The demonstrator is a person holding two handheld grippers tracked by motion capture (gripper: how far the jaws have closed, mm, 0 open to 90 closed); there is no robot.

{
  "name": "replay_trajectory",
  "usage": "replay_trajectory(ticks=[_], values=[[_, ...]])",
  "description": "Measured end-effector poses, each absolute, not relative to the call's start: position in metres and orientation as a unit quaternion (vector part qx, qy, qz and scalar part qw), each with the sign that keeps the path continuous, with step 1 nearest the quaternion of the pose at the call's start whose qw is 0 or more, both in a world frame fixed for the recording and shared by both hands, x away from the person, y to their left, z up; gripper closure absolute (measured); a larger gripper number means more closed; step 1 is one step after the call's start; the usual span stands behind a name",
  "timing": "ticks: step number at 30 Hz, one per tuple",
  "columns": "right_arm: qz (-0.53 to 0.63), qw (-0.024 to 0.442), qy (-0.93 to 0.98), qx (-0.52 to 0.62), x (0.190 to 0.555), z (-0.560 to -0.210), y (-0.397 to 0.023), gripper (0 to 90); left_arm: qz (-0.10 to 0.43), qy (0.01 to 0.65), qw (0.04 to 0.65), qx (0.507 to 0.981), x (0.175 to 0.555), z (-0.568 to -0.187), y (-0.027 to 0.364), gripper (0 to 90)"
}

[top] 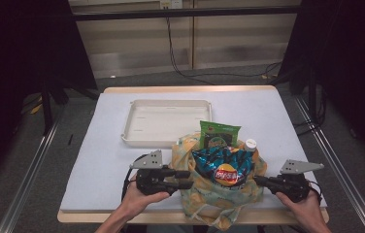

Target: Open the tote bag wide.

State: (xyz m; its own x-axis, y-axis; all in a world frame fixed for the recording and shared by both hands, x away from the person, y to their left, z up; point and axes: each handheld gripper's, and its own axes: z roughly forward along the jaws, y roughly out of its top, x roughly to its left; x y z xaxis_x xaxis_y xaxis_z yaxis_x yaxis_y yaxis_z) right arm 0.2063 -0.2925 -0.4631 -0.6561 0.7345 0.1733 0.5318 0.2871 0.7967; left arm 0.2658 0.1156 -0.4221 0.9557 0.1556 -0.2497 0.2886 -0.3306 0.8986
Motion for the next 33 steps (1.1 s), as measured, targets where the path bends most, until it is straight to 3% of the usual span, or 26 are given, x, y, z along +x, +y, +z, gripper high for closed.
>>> replay_trajectory(ticks=[2,5,7,9,11,24,30,33], values=[[0.451,0.115,0.790,0.399,0.207,-0.462,-0.294,89.7,-0.045,0.131,0.545,0.827,0.268,-0.425,0.110,47.5],[0.457,0.117,0.787,0.398,0.206,-0.461,-0.294,89.1,-0.037,0.127,0.513,0.848,0.269,-0.436,0.102,45.3],[0.461,0.118,0.785,0.397,0.206,-0.460,-0.293,88.6,-0.022,0.123,0.485,0.865,0.268,-0.442,0.099,55.3],[0.465,0.120,0.784,0.393,0.205,-0.459,-0.294,88.5,-0.023,0.119,0.476,0.871,0.270,-0.446,0.099,76.4],[0.466,0.121,0.783,0.393,0.205,-0.458,-0.294,88.2,-0.034,0.117,0.473,0.873,0.272,-0.446,0.101,89.3],[0.469,0.126,0.780,0.395,0.204,-0.458,-0.295,80.6,-0.060,0.130,0.419,0.897,0.277,-0.469,0.100,90.0],[0.496,0.133,0.764,0.390,0.201,-0.451,-0.298,73.7,-0.073,0.131,0.442,0.884,0.275,-0.468,0.103,88.9],[0.512,0.137,0.751,0.394,0.199,-0.446,-0.299,69.3,-0.069,0.125,0.460,0.876,0.274,-0.460,0.107,82.8]])
